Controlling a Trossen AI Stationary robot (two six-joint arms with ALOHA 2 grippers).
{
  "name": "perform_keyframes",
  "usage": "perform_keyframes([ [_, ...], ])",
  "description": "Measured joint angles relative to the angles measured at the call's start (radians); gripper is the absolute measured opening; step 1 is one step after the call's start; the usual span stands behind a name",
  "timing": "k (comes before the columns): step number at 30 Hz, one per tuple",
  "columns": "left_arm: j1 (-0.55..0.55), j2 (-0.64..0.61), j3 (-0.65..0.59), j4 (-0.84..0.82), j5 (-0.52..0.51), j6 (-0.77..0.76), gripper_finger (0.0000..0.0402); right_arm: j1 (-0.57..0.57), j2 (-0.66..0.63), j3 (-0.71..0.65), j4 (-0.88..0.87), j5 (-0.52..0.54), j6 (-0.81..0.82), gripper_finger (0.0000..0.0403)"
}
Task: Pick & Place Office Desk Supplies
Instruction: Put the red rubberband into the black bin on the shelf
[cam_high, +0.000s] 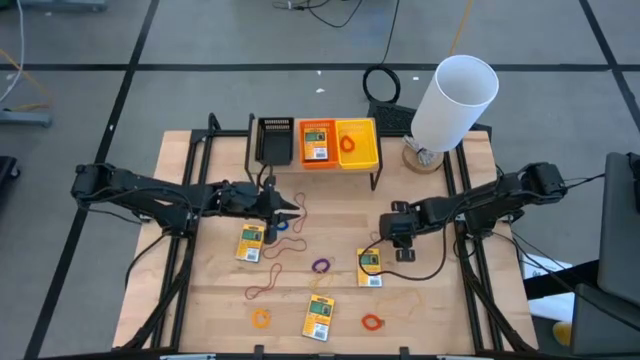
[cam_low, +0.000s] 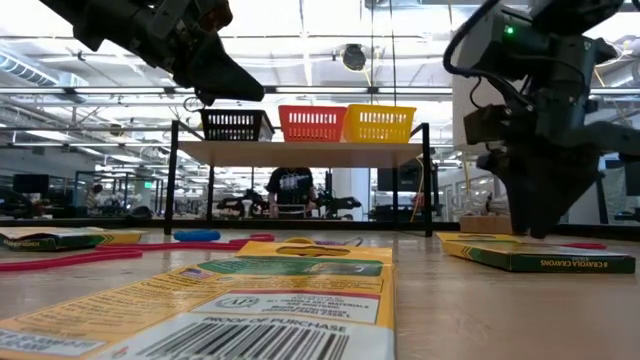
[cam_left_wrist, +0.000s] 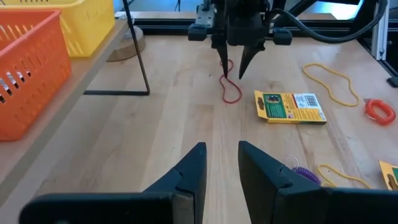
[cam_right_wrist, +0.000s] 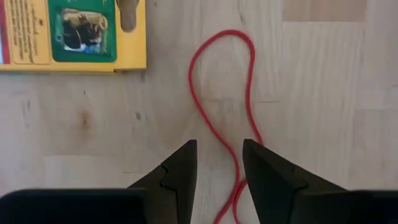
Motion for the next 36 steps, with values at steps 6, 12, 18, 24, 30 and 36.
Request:
perform_keyframes([
  [6,0.0,0.0,0.0,0.0,0.0,0.0,0.0081,0.0,0.0,-0.021,0.009,0.0,0.022,0.0118],
  [12,0.0,0.0,0.0,0.0,0.0,0.0,0.0081,0.0,-0.001,-0.056,0.078,-0.001,0.026,0.0118],
  [18,0.0,0.0,0.0,0.0,0.0,0.001,0.0081,-0.003,-0.004,-0.082,0.111,-0.003,0.032,0.0118],
  [24,0.0,0.0,0.0,0.0,0.0,0.001,0.0081,-0.04,-0.003,-0.096,0.119,-0.067,0.057,0.0098],
  [30,0.0,0.0,0.0,0.0,0.001,0.001,0.0081,-0.079,-0.002,-0.111,0.118,-0.098,0.056,0.0014],
  [36,0.0,0.0,0.0,-0.009,0.001,0.003,0.0081,-0.094,-0.002,-0.113,0.118,-0.14,0.046,0.0001],
])
